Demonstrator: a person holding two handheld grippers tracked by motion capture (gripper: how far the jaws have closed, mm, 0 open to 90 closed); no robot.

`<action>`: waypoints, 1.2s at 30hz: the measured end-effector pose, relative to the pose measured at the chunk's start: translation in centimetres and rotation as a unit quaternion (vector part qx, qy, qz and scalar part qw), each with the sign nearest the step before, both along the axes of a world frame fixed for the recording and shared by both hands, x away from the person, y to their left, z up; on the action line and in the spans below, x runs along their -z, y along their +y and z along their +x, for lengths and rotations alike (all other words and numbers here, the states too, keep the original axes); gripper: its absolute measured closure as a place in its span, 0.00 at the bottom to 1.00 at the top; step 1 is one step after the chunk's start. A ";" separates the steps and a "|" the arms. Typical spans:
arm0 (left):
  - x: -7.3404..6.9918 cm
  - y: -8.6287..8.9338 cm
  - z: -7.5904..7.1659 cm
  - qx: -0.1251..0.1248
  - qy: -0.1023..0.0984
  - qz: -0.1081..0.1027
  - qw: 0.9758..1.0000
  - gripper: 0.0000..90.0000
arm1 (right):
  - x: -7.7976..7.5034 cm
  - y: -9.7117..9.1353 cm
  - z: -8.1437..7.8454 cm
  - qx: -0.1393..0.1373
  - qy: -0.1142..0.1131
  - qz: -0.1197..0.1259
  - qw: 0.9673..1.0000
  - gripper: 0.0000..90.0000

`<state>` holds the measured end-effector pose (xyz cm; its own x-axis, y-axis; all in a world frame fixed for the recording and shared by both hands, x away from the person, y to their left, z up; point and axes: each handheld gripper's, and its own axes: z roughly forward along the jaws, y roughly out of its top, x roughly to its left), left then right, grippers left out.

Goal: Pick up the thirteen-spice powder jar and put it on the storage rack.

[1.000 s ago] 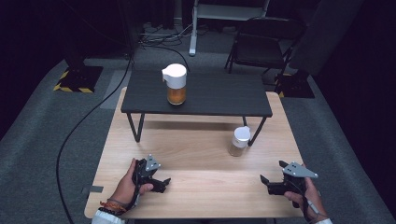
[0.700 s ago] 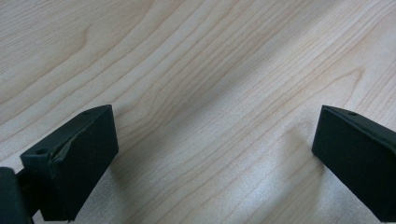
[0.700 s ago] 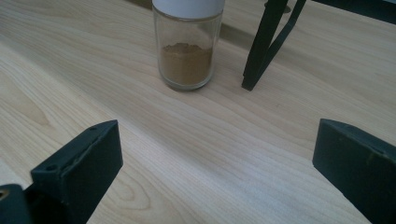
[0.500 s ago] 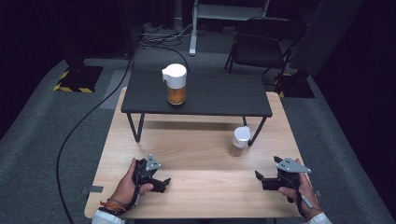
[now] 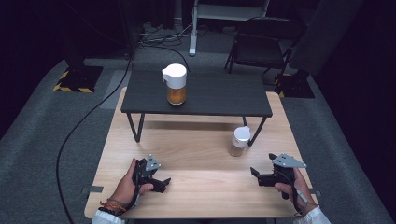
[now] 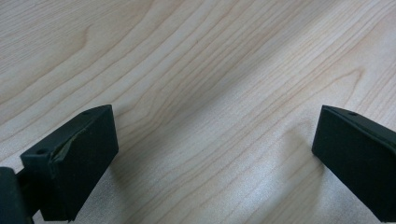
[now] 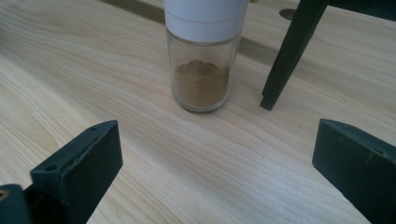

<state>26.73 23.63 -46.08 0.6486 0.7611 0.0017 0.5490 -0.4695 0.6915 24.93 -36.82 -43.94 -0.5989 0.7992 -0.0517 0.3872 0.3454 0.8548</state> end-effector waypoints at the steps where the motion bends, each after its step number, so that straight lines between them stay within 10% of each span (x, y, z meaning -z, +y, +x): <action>1: 0.0 0.0 0.0 0.000 0.000 0.000 1.000 0.00 | 0.0 0.1 0.2 -0.002 0.001 0.002 1.000 0.01; 36: 0.0 0.0 0.0 0.000 0.000 0.000 1.000 0.00 | -0.6 3.2 5.1 -0.030 0.006 0.010 0.999 0.01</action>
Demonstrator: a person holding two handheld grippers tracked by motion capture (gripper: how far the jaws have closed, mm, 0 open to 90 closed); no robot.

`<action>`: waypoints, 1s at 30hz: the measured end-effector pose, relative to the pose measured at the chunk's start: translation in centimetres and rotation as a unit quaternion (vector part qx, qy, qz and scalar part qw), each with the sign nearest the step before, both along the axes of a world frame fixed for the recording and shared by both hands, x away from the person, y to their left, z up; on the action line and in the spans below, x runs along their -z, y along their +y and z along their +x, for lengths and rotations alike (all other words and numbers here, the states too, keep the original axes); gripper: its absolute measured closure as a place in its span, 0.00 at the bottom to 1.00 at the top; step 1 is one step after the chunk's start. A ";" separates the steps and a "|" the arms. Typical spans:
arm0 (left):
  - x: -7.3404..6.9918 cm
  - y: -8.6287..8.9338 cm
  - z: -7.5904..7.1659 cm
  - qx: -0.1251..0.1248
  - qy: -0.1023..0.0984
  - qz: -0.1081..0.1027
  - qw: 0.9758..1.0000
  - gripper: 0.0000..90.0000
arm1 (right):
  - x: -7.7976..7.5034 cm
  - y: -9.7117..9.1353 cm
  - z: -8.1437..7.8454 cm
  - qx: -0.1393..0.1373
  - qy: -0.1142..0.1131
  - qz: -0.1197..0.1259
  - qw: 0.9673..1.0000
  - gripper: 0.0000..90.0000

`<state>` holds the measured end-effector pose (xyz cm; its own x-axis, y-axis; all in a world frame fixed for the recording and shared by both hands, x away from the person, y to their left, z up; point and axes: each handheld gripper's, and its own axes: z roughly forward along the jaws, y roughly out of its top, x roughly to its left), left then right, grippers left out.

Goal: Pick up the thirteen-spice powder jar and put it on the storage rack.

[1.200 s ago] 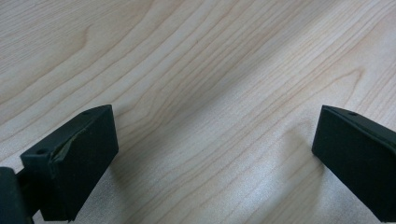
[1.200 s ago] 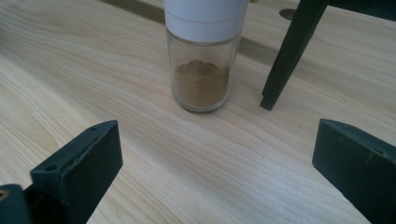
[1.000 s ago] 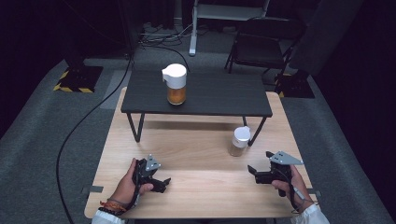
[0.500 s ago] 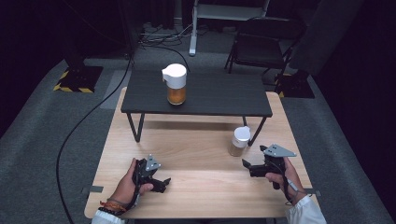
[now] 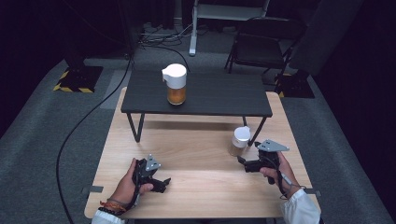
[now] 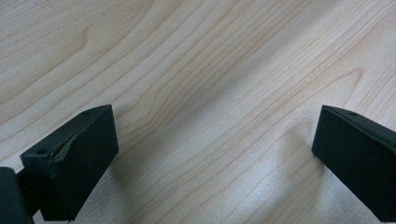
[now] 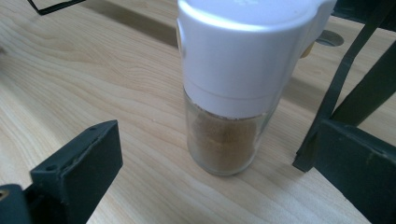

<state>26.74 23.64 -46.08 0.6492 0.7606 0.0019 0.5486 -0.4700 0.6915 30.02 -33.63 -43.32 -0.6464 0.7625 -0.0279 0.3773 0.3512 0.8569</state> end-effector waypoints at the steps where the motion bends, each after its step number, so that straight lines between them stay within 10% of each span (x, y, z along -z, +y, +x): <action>1: 0.0 0.0 0.0 0.000 0.000 0.000 1.000 0.00 | 0.0 0.1 0.1 -0.001 0.000 0.000 1.000 0.01; 30: 0.0 0.0 0.0 0.000 0.000 0.000 1.000 0.00 | 1.0 2.7 2.5 0.023 0.003 -0.004 1.000 0.04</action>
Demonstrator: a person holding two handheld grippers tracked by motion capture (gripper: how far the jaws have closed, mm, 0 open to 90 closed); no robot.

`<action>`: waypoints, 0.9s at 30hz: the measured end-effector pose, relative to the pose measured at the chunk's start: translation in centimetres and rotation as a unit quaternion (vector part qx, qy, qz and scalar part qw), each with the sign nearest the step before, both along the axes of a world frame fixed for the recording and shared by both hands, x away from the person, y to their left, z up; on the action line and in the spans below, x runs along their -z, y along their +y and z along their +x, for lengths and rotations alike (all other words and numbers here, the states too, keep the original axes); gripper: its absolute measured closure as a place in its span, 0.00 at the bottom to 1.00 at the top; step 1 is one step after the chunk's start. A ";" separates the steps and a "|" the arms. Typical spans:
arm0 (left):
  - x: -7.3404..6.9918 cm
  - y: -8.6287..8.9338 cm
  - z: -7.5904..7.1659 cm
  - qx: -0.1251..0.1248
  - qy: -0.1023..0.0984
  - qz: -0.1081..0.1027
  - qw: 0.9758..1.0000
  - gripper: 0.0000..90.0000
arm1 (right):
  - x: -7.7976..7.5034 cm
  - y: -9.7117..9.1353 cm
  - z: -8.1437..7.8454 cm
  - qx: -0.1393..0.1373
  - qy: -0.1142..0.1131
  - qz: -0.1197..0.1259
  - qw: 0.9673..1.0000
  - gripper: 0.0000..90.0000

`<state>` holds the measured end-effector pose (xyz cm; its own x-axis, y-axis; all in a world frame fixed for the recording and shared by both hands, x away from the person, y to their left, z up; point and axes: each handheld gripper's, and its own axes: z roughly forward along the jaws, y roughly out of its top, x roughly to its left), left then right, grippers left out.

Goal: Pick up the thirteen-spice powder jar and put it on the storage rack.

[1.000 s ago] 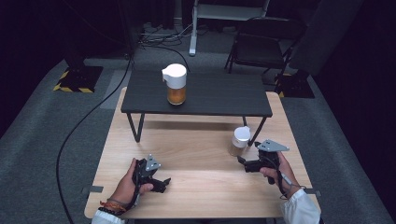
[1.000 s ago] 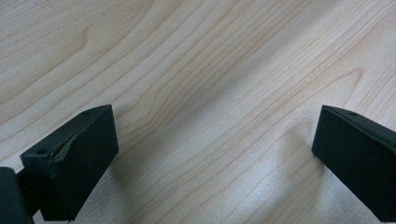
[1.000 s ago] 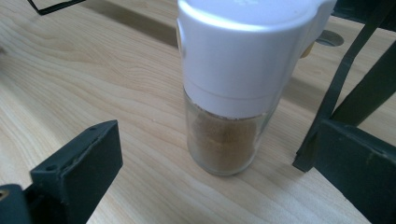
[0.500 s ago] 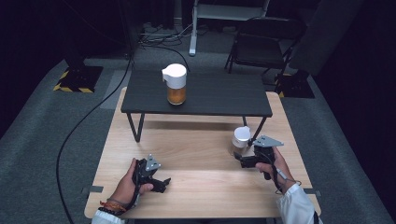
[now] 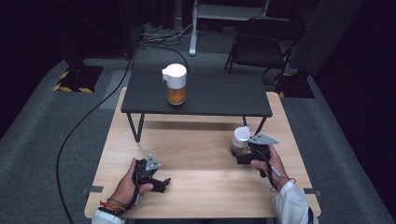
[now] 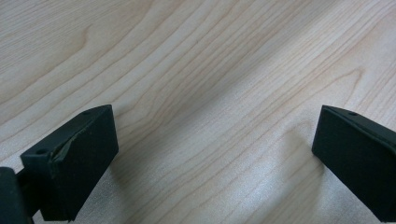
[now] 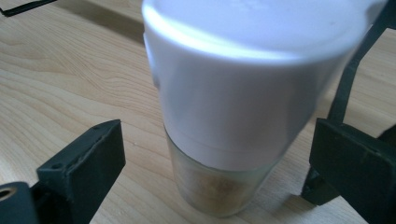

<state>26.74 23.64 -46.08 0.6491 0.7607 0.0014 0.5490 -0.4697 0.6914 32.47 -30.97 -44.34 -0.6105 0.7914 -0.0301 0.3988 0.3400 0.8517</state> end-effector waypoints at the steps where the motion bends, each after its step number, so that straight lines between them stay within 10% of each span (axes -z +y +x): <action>1: 0.0 0.0 0.0 0.000 0.000 0.000 1.000 0.00 | 0.1 0.1 0.1 0.004 0.002 0.005 1.000 0.06; 27: 0.0 0.0 0.1 0.003 0.000 0.001 1.000 0.00 | 1.9 0.3 0.6 0.033 -0.006 0.045 0.998 0.33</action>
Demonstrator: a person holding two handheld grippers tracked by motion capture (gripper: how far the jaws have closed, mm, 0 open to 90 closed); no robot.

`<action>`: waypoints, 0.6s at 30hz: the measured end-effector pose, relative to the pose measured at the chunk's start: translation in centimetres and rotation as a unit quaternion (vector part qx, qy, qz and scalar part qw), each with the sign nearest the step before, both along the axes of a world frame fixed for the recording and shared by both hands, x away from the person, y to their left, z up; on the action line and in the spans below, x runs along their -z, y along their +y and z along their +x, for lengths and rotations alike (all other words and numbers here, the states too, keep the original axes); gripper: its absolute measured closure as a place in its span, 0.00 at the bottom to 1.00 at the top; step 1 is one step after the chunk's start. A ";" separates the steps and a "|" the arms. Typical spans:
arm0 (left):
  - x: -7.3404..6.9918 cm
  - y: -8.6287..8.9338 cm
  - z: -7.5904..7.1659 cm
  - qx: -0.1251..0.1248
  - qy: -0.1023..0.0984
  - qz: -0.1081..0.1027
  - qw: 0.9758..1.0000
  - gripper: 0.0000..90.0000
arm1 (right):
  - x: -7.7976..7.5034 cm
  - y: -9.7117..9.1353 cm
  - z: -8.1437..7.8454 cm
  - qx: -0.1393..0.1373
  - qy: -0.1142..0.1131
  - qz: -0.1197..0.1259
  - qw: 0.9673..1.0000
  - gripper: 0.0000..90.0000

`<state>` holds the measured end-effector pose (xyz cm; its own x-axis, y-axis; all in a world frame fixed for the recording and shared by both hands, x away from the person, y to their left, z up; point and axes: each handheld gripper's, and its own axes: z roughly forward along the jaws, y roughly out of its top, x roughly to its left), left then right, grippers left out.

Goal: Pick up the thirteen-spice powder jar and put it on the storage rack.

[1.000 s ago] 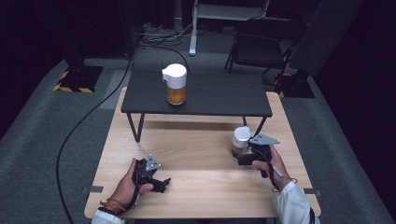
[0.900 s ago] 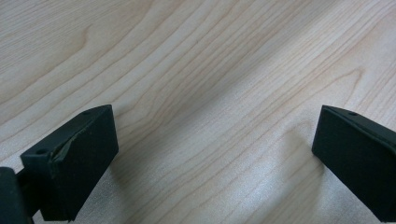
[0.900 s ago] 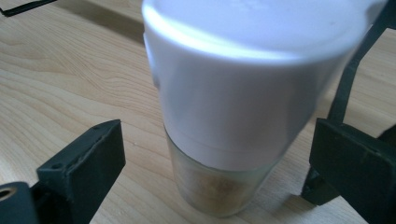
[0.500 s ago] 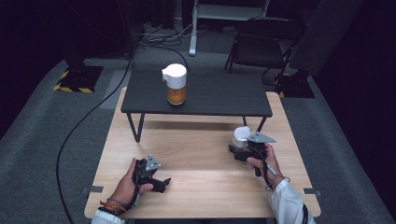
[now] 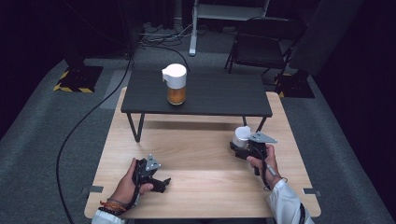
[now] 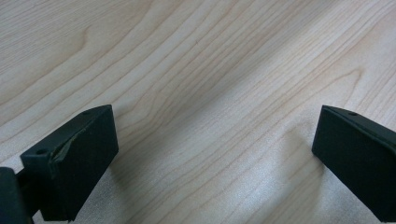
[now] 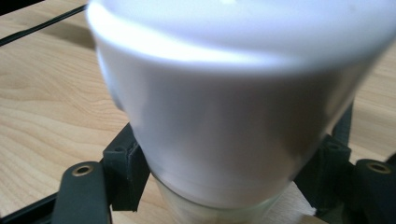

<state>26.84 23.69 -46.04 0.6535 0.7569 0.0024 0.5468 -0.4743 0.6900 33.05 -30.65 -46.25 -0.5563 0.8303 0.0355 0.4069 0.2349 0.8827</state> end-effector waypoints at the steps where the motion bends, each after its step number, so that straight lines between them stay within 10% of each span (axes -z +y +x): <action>1: 0.0 0.0 0.0 0.000 0.000 0.000 1.000 0.00 | 0.0 -0.1 0.0 0.001 0.001 0.003 1.000 0.33; 18: 0.0 0.0 0.0 0.000 0.000 0.000 1.000 0.00 | -2.5 -0.3 -2.3 -0.004 -0.026 -0.019 0.999 0.33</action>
